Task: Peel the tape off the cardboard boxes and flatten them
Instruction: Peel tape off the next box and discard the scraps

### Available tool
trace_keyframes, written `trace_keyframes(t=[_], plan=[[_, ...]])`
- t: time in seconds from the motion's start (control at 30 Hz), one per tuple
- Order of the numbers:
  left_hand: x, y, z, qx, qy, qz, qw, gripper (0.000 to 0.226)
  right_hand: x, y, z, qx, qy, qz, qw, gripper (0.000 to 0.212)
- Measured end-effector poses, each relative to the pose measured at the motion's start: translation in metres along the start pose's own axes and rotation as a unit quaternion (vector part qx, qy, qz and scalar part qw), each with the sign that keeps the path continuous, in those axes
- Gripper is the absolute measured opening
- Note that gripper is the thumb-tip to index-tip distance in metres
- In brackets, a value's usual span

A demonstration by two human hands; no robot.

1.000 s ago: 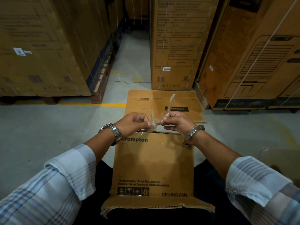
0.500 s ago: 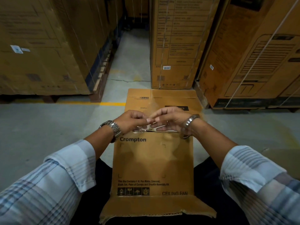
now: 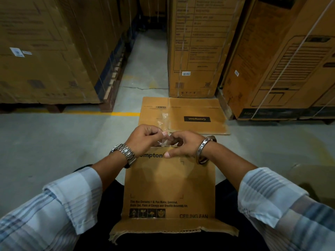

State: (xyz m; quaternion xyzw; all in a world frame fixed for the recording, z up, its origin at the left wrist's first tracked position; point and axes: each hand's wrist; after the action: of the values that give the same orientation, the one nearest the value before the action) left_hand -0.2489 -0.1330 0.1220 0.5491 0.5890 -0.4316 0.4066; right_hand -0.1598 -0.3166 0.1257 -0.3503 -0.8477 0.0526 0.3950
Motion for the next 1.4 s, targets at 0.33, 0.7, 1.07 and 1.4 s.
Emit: trace_keyframes(t=[0.33,0.7,1.07,1.4], plan=[[-0.005,-0.007,-0.002,-0.026,-0.120,-0.043,0.991,0.024,0.004,0.002,0.002,-0.009,-0.018,-0.003,1.000,0.060],[-0.006,-0.012,-0.002,-0.080,-0.177,-0.043,0.980,0.021,0.005,0.006,0.003,-0.014,-0.046,-0.011,0.999,0.057],[-0.011,-0.011,-0.002,-0.106,-0.241,-0.052,0.963,0.024,0.006,0.005,0.003,-0.018,-0.039,-0.012,0.999,0.059],[-0.015,-0.013,0.004,-0.104,-0.261,-0.058,0.958,0.025,0.009,0.003,0.003,-0.022,-0.039,-0.008,0.999,0.050]])
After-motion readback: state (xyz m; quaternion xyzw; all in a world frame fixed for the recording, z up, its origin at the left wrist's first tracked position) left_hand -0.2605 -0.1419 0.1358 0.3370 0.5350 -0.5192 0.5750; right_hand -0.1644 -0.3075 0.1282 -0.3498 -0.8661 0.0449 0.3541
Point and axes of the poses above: each hand's wrist, its own y-axis towards the middle knuckle, its own z-axis out of the palm, x = y × z, and after that the axes turned 6 degrees about x, right-handed
